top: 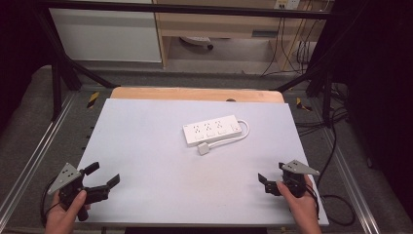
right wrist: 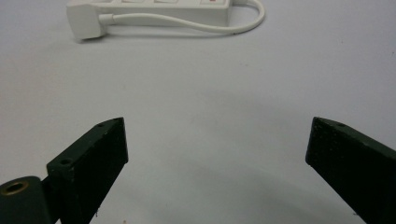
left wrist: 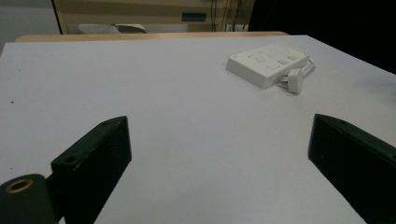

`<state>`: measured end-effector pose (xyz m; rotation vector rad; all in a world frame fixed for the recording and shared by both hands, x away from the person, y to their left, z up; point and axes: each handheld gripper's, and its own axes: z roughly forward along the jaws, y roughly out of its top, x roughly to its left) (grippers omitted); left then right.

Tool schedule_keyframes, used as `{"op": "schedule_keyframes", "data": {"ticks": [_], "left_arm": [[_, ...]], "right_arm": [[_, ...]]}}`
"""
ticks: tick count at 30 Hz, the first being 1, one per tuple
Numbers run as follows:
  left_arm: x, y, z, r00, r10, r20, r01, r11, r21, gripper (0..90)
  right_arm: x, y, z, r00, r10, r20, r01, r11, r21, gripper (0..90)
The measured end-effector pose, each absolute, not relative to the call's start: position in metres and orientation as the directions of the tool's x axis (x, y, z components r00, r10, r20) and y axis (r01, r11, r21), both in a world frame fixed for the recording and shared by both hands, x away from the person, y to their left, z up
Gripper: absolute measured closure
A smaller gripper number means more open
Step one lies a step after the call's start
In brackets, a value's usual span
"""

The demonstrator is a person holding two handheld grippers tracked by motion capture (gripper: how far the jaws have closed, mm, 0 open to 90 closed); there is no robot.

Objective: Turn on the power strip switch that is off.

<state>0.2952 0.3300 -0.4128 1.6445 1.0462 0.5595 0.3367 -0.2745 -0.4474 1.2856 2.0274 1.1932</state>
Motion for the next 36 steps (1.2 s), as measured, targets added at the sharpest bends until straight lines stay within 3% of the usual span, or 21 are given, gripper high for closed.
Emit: {"op": "schedule_keyframes", "data": {"ticks": [22, 36], "left_arm": [[0.297, 0.327, -0.414, 0.516, 0.846, -0.134, 0.364, -0.075, 0.928, 6.2], [0.297, 0.327, -0.414, 0.525, 0.842, -0.122, 0.361, -0.091, 0.928, 6.2]], "right_arm": [[0.336, -0.276, -0.446, -0.458, 0.885, 0.081, 0.478, 0.169, 0.862, 5.1], [0.335, -0.273, -0.437, -0.498, 0.862, 0.093, 0.412, 0.141, 0.900, 3.6]]}}
